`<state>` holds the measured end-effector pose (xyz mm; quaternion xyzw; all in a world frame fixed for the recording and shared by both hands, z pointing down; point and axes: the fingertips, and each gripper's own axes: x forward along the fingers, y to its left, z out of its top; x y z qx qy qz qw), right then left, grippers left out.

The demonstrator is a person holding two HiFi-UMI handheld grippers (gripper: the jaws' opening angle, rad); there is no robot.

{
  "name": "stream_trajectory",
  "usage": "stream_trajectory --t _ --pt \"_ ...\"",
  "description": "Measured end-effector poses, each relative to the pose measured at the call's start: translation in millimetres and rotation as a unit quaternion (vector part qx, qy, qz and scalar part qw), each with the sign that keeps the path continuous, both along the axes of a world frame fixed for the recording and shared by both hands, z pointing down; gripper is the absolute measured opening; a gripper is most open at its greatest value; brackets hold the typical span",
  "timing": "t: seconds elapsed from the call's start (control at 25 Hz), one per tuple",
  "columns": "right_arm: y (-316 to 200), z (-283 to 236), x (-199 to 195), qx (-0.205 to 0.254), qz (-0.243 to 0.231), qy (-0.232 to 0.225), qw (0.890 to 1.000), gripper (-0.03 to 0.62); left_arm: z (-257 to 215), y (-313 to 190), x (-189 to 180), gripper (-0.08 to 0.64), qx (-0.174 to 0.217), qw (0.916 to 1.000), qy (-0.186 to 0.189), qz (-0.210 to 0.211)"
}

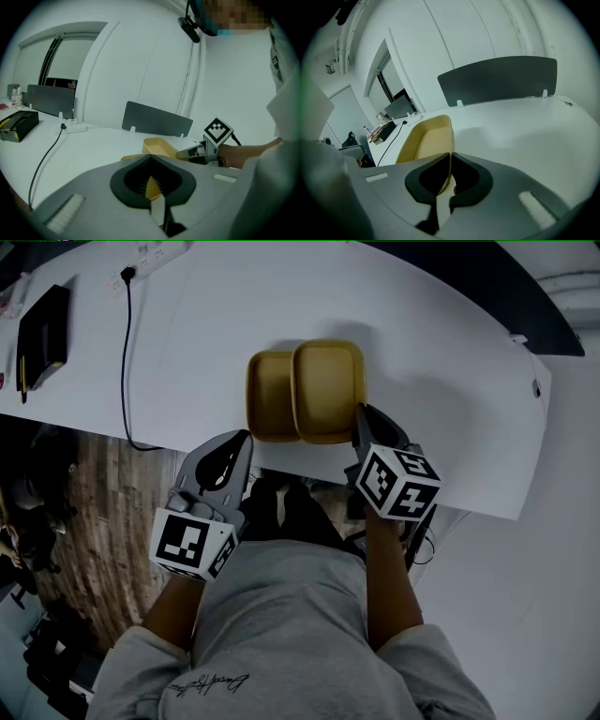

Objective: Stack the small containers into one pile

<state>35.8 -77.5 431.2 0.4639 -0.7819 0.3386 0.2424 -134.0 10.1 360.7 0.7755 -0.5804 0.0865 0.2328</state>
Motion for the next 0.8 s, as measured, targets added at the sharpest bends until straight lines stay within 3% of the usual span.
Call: stream_trajectory --t 0.8 --pt "14 10 -60 -0.015 -0.019 -0.003 1.0 0.028 0 8 -49 0.002 0.001 0.9999 -0.01 -0.014"
